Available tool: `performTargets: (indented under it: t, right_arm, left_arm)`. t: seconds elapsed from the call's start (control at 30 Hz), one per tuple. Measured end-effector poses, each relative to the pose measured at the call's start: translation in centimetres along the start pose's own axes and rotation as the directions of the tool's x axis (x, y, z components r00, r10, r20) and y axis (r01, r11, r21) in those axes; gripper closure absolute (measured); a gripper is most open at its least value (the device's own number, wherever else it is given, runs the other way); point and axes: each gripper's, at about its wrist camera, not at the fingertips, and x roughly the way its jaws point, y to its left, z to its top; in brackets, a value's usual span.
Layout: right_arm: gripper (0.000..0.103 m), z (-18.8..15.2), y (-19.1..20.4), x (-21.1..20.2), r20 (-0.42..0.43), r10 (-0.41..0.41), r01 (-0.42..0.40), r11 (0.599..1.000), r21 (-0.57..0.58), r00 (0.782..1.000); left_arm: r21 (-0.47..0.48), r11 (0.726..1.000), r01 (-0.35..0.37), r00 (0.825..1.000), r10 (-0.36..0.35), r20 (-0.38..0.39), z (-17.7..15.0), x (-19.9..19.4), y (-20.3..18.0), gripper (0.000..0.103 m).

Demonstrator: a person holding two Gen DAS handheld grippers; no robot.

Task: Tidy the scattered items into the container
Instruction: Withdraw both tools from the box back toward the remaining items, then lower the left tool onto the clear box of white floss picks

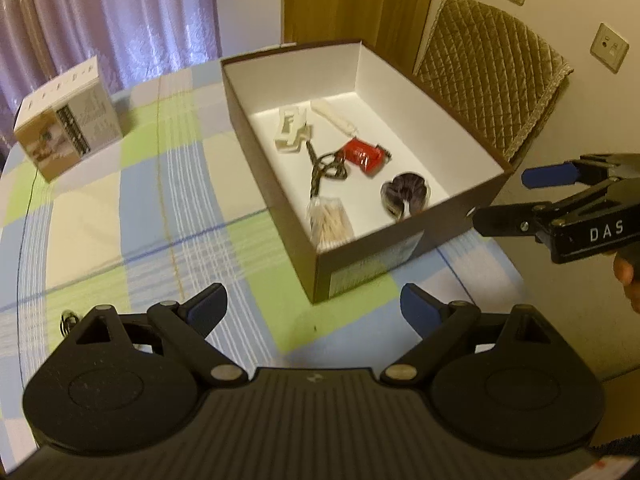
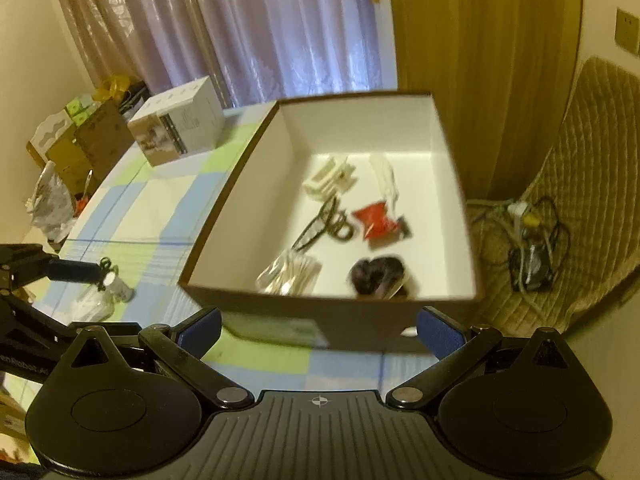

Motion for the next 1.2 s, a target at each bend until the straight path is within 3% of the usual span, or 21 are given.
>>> performTargets:
  t: [0.7, 1.2]
  right_arm:
    - [0.002, -2.9, 6.7, 2.1, -0.098, 0.007, -0.003, 0.999, 0.038, 0.995]
    - [0.002, -4.3, 14.3, 4.6, -0.123, 0.034, -0.028, 0.998, 0.048, 0.992]
  left_arm:
    - [-0.041, 0.999, 0.018, 0.998, -0.02, -0.061, -4.6, -1.3, 4.3, 0.012]
    - [-0.064, 0.998, -0.01, 0.999, 0.007, -0.044, -9.3, -4.3, 11.8, 0.012]
